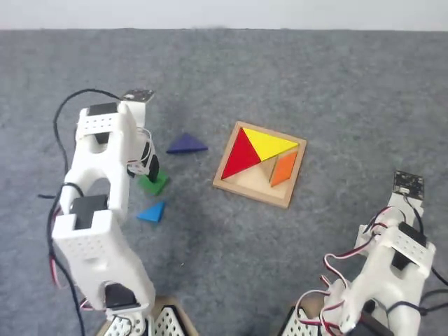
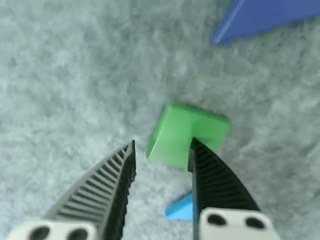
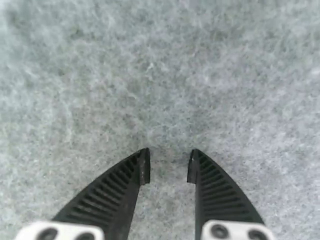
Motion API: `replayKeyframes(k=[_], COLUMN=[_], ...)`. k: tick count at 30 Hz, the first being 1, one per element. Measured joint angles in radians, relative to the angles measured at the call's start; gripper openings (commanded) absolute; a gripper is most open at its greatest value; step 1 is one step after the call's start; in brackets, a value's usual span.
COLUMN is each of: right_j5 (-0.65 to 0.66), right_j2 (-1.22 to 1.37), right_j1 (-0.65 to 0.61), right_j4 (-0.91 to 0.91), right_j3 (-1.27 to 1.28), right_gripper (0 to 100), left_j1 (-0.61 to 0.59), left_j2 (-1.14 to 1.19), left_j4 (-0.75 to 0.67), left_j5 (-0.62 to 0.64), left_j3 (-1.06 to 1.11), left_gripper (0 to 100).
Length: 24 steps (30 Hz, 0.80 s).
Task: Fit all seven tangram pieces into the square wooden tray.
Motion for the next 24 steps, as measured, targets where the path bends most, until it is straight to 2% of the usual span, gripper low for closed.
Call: replayKeyframes(k=[11,17,21,24], right_j5=[0.000,0.000,0.000,0.000], right_j2=[0.000,0.000,0.000,0.000], right_j1=[0.000,0.000,0.000,0.000], right_j4=[0.000,0.000,0.000,0.000], right_j3=[0.000,0.000,0.000,0.000], right_gripper=[12.6,12.6,12.6,12.6], left_j1=[0.089,0.089,0.061,0.017], left_j2=[0.051,0.066,0.081,0.126], left_j4=[0.060,0.068,0.071,0.069], left_j5=[0.003,-0.014,-0.020,-0.018], left_j3=[-0.043,-0.048,-0.052,-0.080], left_gripper=[17,17,24,26])
